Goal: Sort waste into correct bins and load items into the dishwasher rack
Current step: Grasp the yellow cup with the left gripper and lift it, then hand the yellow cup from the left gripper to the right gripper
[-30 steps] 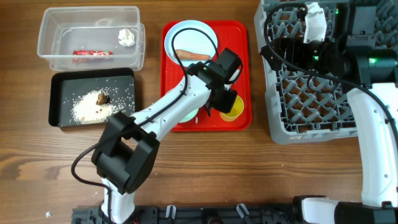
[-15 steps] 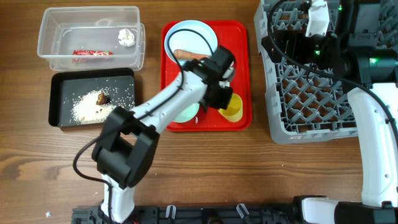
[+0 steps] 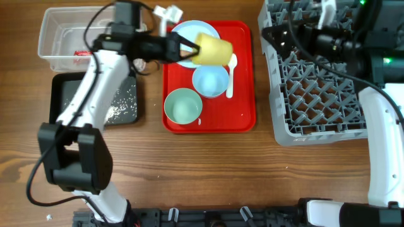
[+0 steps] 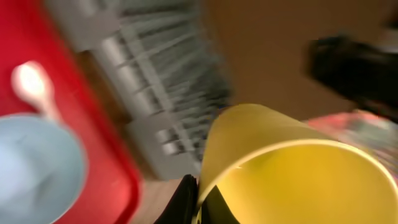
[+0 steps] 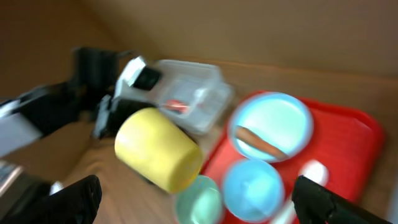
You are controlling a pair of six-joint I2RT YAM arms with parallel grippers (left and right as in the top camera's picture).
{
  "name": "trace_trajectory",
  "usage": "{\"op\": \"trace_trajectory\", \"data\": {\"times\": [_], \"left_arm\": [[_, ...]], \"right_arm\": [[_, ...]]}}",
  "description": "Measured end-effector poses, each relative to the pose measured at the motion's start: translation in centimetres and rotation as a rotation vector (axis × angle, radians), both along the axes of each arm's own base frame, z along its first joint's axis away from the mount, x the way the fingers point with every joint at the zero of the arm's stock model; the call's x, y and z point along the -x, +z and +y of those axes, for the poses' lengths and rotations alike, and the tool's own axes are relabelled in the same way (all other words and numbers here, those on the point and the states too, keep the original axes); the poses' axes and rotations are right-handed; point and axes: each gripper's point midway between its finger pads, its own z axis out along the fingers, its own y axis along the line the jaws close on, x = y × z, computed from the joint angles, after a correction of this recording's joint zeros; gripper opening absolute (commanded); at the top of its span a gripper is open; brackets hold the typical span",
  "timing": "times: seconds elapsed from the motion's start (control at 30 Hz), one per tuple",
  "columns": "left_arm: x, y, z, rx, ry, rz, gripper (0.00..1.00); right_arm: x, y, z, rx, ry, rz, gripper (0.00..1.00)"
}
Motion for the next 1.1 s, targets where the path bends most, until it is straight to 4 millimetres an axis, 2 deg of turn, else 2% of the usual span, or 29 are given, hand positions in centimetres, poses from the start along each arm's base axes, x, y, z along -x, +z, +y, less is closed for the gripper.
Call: {"op": "trace_trajectory", "data": {"times": [0.1, 0.2, 0.43, 0.6, 0.73, 0.83, 1.03, 1.1], "left_arm": [[0.8, 2.2, 0.6, 0.117, -0.073, -0.02, 0.04], [1.7, 3.1, 0.5, 0.171, -0.121, -0.01, 0.04], [2.4, 3.9, 0.5, 0.216, -0.162, 0.002, 0.04], [2.5, 4.0, 0.5, 0.222, -0.168, 0.003, 0.04], [2.4, 3.9, 0.5, 0.22, -0.165, 0.006, 0.04], [2.5, 4.0, 0.5, 0.222, -0.166, 0.006, 0.04], [2.5, 4.0, 0.5, 0.222, -0.167, 0.006, 0.04], [2.5, 4.0, 0.5, 0.225, -0.169, 0.005, 0.04]], "right_arm": [[0.1, 0.4, 2.2, -0.052, 0.114, -0.036, 1.0], [-0.1, 0.6, 4.0, -0.106, 0.224, -0.07, 1.0], [0.5, 0.0, 7.6, -0.147, 0.375, -0.099, 1.0], [0.6, -2.1, 10.3, -0.153, 0.452, -0.064, 0.99], [1.6, -3.5, 13.0, -0.16, 0.533, -0.037, 0.9], [2.5, -3.9, 14.5, -0.161, 0.576, -0.03, 0.8], [3.0, -3.8, 14.9, -0.17, 0.601, -0.035, 0.62], [2.9, -3.8, 14.9, -0.171, 0.601, -0.035, 0.61]]}}
